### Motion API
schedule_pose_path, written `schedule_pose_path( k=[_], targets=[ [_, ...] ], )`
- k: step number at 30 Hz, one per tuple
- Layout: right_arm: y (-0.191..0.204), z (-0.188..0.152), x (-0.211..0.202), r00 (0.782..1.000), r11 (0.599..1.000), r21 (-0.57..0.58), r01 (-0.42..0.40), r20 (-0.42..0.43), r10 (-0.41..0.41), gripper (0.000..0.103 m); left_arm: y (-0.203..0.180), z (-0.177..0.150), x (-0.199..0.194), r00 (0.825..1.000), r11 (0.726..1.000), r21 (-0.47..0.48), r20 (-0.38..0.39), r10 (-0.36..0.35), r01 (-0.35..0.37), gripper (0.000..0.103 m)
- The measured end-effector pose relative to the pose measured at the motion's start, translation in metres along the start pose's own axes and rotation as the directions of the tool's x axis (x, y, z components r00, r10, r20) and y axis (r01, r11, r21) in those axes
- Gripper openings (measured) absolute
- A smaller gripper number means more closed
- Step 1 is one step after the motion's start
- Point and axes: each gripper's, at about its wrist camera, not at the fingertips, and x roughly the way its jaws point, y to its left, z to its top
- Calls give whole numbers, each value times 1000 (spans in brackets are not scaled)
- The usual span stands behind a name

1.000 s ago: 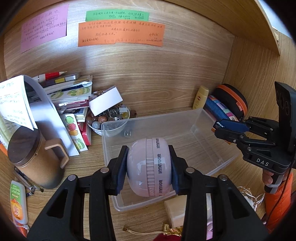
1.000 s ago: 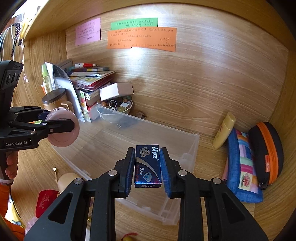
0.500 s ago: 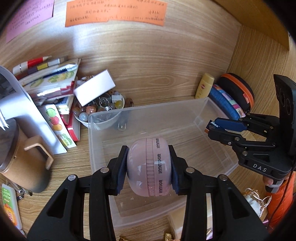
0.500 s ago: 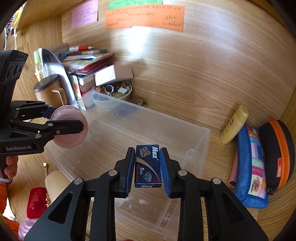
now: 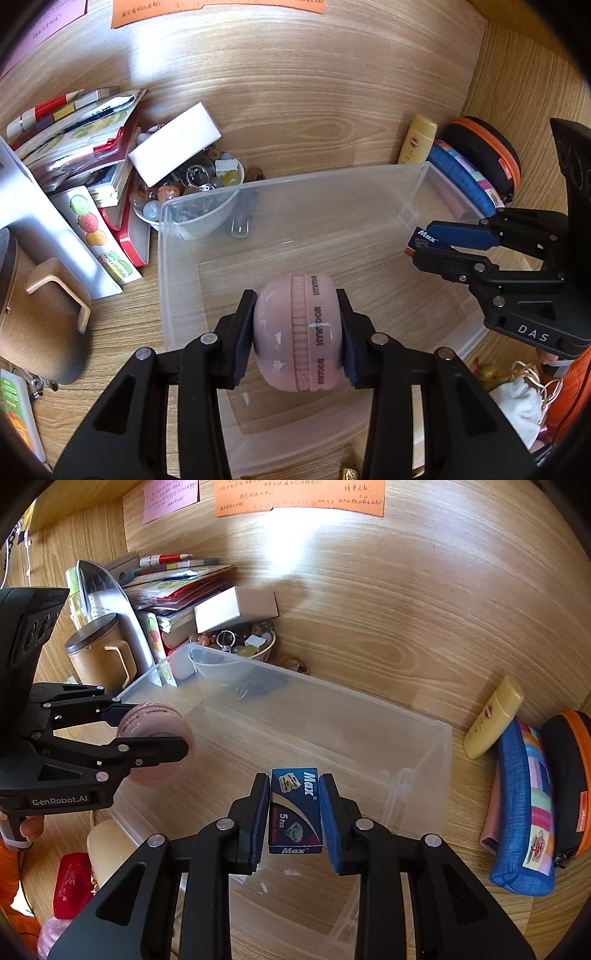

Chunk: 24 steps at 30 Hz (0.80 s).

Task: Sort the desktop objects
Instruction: 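Carry the pink timer and staple box over the clear plastic box with both grippers, then open both grippers to drop the timer and staple box into the clear box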

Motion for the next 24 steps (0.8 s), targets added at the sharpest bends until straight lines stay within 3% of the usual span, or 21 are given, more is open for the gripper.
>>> schedule_pose_path(
  k=[15, 18, 20, 22, 24],
  targets=[
    [4, 1, -2, 1000, 1000, 12, -21, -18, 22, 25, -6, -1, 3, 998, 997, 38, 7, 64, -64, 43],
    [3, 0, -1, 999, 999, 19, -31, -22, 31, 25, -6, -2, 2, 996, 996, 35, 24, 82, -83, 53],
    [4, 0, -2, 1000, 1000, 16, -14, -12, 15, 32, -6, -2, 1, 996, 996, 39, 31, 79, -80, 56],
    [4, 0, -4, 1000, 1000, 11, 5, 5, -5, 53, -8, -3, 1, 996, 995, 47, 35, 84, -86, 59],
    [5, 1, -8, 999, 1000, 7, 30, 33, -31, 56, -8, -3, 1, 996, 995, 53, 36, 84, -86, 61]
  ],
)
